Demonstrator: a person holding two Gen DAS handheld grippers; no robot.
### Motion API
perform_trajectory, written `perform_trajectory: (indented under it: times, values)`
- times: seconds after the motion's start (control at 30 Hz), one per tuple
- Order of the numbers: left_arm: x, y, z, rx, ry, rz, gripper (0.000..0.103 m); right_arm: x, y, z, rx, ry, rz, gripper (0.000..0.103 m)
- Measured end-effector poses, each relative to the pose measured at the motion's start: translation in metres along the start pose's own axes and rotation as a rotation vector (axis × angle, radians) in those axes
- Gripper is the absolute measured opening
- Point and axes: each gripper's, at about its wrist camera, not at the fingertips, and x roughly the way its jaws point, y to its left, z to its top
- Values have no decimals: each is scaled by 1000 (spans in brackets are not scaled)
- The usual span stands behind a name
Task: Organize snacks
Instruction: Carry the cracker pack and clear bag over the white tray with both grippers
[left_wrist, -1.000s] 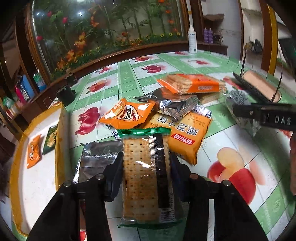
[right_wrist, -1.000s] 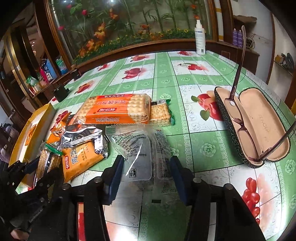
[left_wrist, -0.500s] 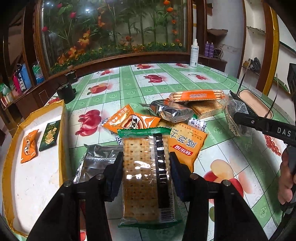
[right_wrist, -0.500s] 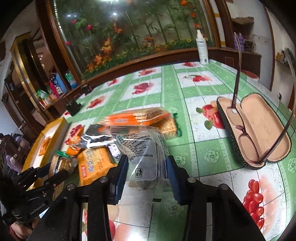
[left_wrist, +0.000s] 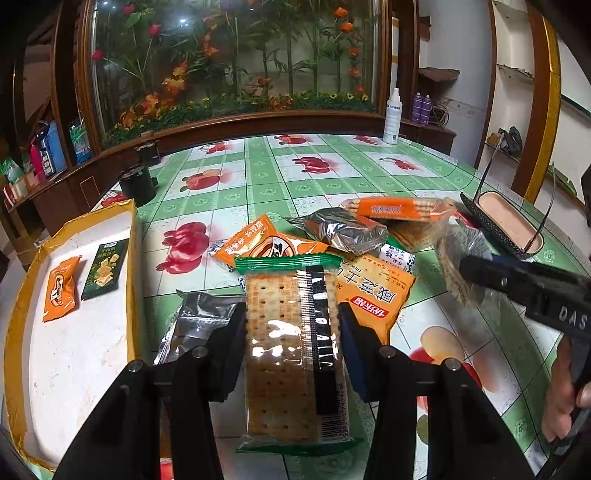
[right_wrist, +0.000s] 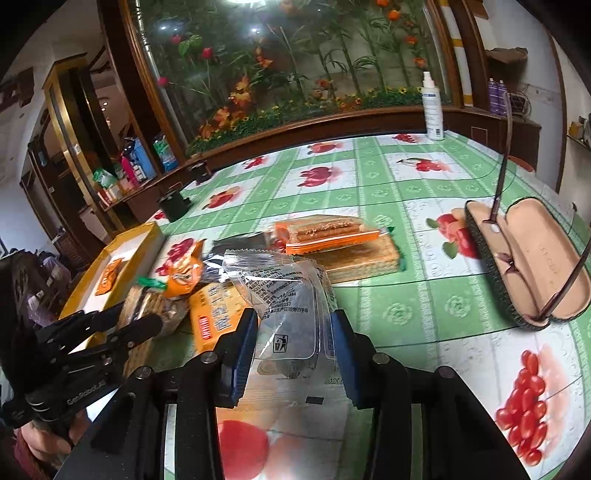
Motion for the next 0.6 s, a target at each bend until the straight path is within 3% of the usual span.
perform_trajectory:
  times: [0.3,0.6]
  values:
    - [-5,3,1,-15,-12,-4,46,2,34,-13,-31,13,120,44]
    - [-4,3,1,-11,-8,3,46,5,39,-16,-33,8,108,44]
